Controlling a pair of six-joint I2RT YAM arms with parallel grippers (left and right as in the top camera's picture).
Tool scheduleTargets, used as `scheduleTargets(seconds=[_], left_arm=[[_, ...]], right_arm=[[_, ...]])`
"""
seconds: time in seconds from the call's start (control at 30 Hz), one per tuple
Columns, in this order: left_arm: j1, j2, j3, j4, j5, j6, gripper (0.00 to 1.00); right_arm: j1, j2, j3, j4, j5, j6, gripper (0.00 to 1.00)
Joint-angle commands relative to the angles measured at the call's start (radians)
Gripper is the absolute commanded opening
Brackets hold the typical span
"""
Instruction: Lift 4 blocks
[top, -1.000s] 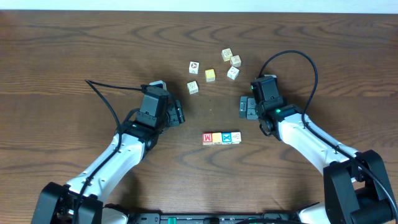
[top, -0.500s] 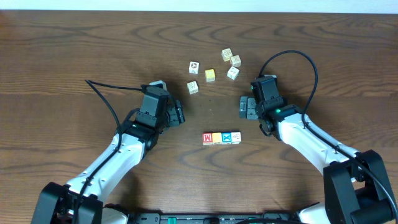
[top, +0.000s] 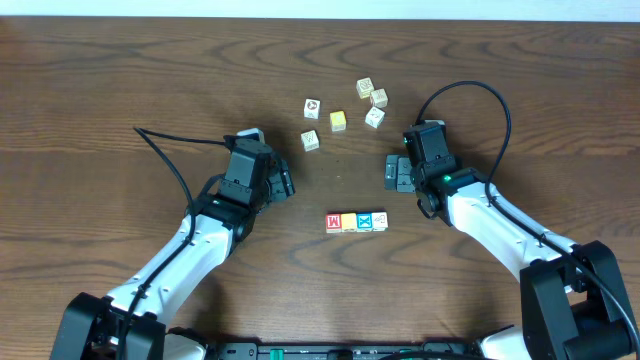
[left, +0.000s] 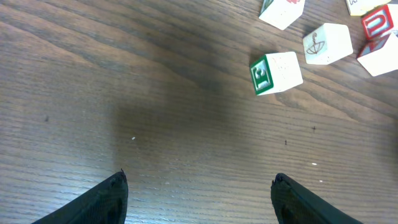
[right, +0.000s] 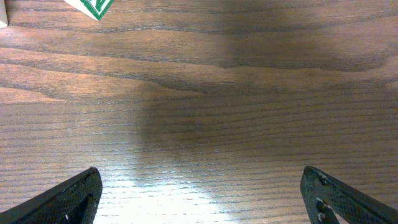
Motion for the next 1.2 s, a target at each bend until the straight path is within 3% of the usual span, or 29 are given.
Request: scheduleTargets(seconds=[0.0, 0.97, 1.17], left_arm=[[0.005, -0.013, 0.023, 0.003, -0.038, 0.010, 0.74], [0.005, -0.035, 0.021, 0.165, -0.066, 0.011, 0.74], [0.005, -0.098, 0.020, 0.298, -0.085, 0.142, 0.74]], right_arm=[[-0.006, 0.005, 0.001, -0.002, 0.020, 0.003, 0.99], [-0.006, 0.005, 0.001, -0.002, 0.020, 0.003, 0.99], [-0.006, 0.005, 0.001, -0.002, 0.020, 0.003, 0.99]])
